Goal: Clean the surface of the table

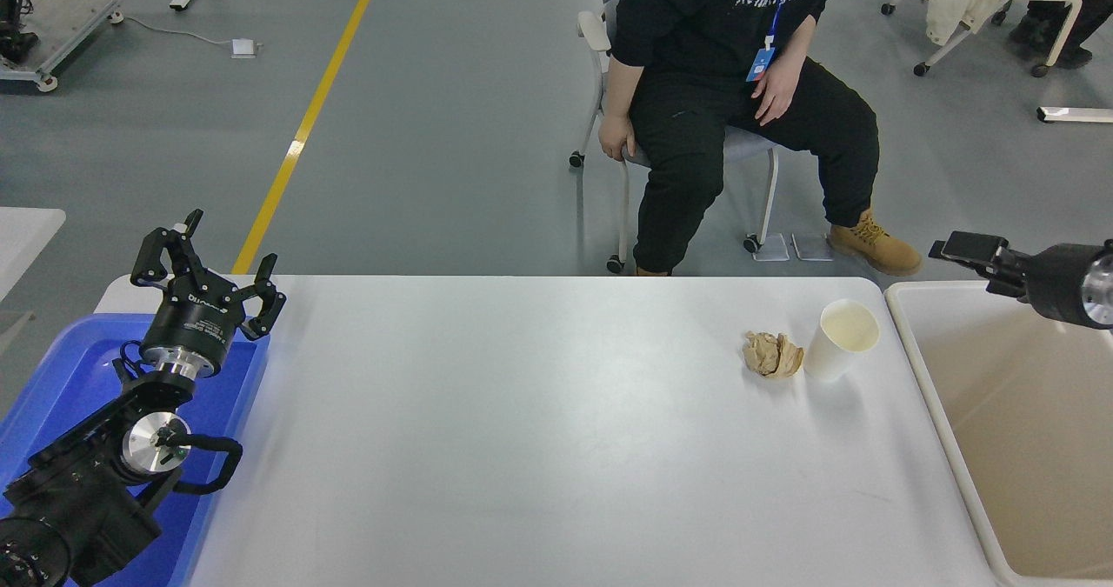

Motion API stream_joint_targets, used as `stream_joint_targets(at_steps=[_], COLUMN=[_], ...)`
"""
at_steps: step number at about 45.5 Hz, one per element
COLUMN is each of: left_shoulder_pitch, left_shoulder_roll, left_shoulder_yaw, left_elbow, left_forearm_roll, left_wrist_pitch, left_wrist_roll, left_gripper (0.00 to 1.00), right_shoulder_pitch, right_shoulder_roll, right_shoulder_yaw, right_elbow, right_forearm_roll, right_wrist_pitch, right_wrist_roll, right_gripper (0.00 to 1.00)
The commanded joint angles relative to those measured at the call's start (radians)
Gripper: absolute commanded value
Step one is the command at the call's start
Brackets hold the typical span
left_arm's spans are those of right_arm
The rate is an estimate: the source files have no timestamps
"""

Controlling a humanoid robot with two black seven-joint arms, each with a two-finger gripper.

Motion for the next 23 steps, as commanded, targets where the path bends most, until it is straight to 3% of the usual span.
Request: stream_joint_targets(at_steps=[1,15,23], left_shoulder_pitch=[0.0,0.0,0.0], left_shoulder_roll=[0.001,0.001,0.001], left_shoulder_yaw=[0.0,0.0,0.0], left_elbow=[0.0,0.0,0.0], left_forearm_roll=[0.0,0.0,0.0], left_wrist_pitch=[0.0,0.0,0.0], left_wrist_roll=[0.0,0.0,0.0], left_gripper=[1.0,1.0,1.0], right_shoulder_pitch=[0.021,-0.036,-0.084], right_shoulder_roll=[0.025,0.099,0.157], right_shoulder_yaw=[-0.068,-0.066,-0.062], right_elbow=[0.025,-0.03,-0.058], right_forearm_roll=[-0.046,0.175,0.194], right_wrist_pitch=[-0.009,-0.012,-0.021], right_wrist_roll=[0.015,0.01,0.012], right_gripper=[0.99,0.99,0.99])
